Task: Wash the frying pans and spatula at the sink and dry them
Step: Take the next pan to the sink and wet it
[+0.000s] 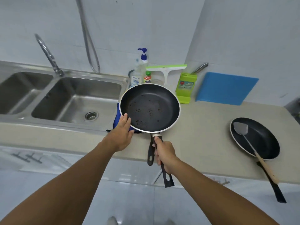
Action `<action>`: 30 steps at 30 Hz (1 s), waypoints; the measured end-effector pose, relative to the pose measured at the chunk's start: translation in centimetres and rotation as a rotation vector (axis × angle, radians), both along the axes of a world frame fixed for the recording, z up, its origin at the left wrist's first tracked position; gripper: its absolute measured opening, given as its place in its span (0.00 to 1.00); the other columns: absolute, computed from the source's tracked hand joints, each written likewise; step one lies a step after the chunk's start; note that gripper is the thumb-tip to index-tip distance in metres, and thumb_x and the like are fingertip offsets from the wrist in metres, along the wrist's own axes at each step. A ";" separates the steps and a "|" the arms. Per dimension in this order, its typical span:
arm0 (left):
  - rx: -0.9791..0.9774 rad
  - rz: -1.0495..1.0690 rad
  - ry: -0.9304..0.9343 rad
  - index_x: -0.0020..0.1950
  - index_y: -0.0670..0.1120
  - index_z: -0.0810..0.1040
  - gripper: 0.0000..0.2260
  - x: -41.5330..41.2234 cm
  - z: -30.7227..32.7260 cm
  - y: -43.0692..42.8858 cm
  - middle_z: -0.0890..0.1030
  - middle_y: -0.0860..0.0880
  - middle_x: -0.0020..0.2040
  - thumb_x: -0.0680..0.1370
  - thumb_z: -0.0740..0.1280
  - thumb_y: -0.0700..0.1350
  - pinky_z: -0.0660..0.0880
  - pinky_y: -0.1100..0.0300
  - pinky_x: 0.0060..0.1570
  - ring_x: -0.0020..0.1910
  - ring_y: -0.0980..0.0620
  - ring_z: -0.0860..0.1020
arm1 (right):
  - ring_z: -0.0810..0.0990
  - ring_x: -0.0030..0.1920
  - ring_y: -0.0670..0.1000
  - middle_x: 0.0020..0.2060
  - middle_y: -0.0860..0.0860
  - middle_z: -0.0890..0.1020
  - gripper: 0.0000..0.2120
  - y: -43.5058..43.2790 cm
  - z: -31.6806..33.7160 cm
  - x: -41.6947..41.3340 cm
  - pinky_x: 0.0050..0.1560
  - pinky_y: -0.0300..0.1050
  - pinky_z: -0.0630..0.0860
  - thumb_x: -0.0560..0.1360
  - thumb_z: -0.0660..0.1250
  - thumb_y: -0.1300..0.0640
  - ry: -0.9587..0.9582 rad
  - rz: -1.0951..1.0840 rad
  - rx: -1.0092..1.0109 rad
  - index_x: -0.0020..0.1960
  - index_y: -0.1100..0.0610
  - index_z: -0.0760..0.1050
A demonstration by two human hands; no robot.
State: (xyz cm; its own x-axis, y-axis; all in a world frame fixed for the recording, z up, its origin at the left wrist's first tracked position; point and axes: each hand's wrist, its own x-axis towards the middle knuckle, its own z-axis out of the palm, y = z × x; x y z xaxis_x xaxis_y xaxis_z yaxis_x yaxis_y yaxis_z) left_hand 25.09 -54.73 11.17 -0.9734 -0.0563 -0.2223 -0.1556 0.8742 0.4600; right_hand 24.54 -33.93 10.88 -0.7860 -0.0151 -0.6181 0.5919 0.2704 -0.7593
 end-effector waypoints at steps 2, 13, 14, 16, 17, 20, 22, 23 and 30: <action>0.031 0.049 0.006 0.85 0.42 0.47 0.31 0.4 0.0 -3.8 0.40 0.46 0.85 0.87 0.57 0.51 0.51 0.51 0.81 0.84 0.48 0.41 | 0.67 0.21 0.50 0.30 0.53 0.73 0.22 -4.3 -0.1 0.2 0.22 0.39 0.64 0.81 0.60 0.41 -0.002 0.019 0.002 0.51 0.60 0.76; 0.053 0.176 -0.022 0.85 0.40 0.50 0.30 -1.4 -1.6 -18.2 0.42 0.45 0.86 0.88 0.55 0.53 0.52 0.52 0.80 0.84 0.48 0.42 | 0.69 0.23 0.49 0.30 0.53 0.75 0.26 -19.5 -1.8 -1.1 0.23 0.41 0.67 0.81 0.57 0.39 -0.015 0.099 0.022 0.49 0.62 0.76; 0.027 0.176 -0.034 0.85 0.40 0.50 0.29 -1.7 -1.9 -19.2 0.42 0.44 0.86 0.88 0.54 0.52 0.53 0.52 0.80 0.84 0.47 0.42 | 0.70 0.24 0.49 0.31 0.53 0.75 0.26 -20.3 -2.2 -1.9 0.22 0.41 0.67 0.81 0.57 0.39 -0.011 0.119 0.031 0.51 0.62 0.76; 0.017 0.194 -0.038 0.84 0.39 0.51 0.28 -2.5 -2.5 -20.9 0.44 0.43 0.85 0.88 0.54 0.50 0.52 0.51 0.80 0.84 0.45 0.44 | 0.70 0.25 0.49 0.32 0.53 0.74 0.25 -21.8 -2.9 -3.5 0.22 0.41 0.67 0.81 0.57 0.39 0.001 0.169 0.049 0.52 0.61 0.76; 0.042 0.224 -0.031 0.84 0.38 0.52 0.28 -2.9 -2.6 -21.6 0.45 0.42 0.85 0.88 0.54 0.50 0.51 0.51 0.80 0.84 0.45 0.44 | 0.70 0.25 0.49 0.32 0.53 0.74 0.24 -22.7 -3.1 -4.4 0.23 0.41 0.67 0.82 0.57 0.39 0.009 0.195 0.063 0.52 0.61 0.76; 0.119 0.323 -0.021 0.83 0.37 0.55 0.26 -4.3 -2.5 -23.8 0.47 0.41 0.85 0.88 0.52 0.50 0.49 0.53 0.80 0.84 0.44 0.46 | 0.71 0.25 0.50 0.32 0.54 0.75 0.25 -25.4 -3.7 -6.8 0.24 0.43 0.68 0.81 0.57 0.38 0.018 0.254 0.083 0.50 0.60 0.77; 0.140 0.374 -0.028 0.83 0.37 0.56 0.26 -5.4 -2.6 -25.5 0.49 0.41 0.85 0.88 0.52 0.50 0.49 0.53 0.80 0.84 0.44 0.47 | 0.71 0.24 0.50 0.32 0.54 0.75 0.25 -27.1 -4.0 -8.1 0.24 0.43 0.68 0.81 0.58 0.38 0.012 0.279 0.084 0.50 0.59 0.78; 0.141 0.391 -0.039 0.83 0.38 0.56 0.26 -5.9 -2.7 -26.4 0.49 0.41 0.85 0.88 0.52 0.51 0.49 0.53 0.80 0.84 0.45 0.48 | 0.70 0.25 0.50 0.32 0.53 0.74 0.24 -27.9 -4.1 -8.6 0.23 0.42 0.68 0.81 0.58 0.38 0.003 0.282 0.077 0.50 0.59 0.77; 0.142 0.373 -0.082 0.84 0.41 0.54 0.27 -8.1 -4.1 -32.5 0.49 0.44 0.86 0.88 0.56 0.49 0.54 0.51 0.80 0.84 0.45 0.51 | 0.69 0.22 0.48 0.29 0.52 0.73 0.22 -32.5 -4.2 -10.5 0.23 0.42 0.67 0.82 0.58 0.40 -0.047 0.288 0.061 0.52 0.58 0.77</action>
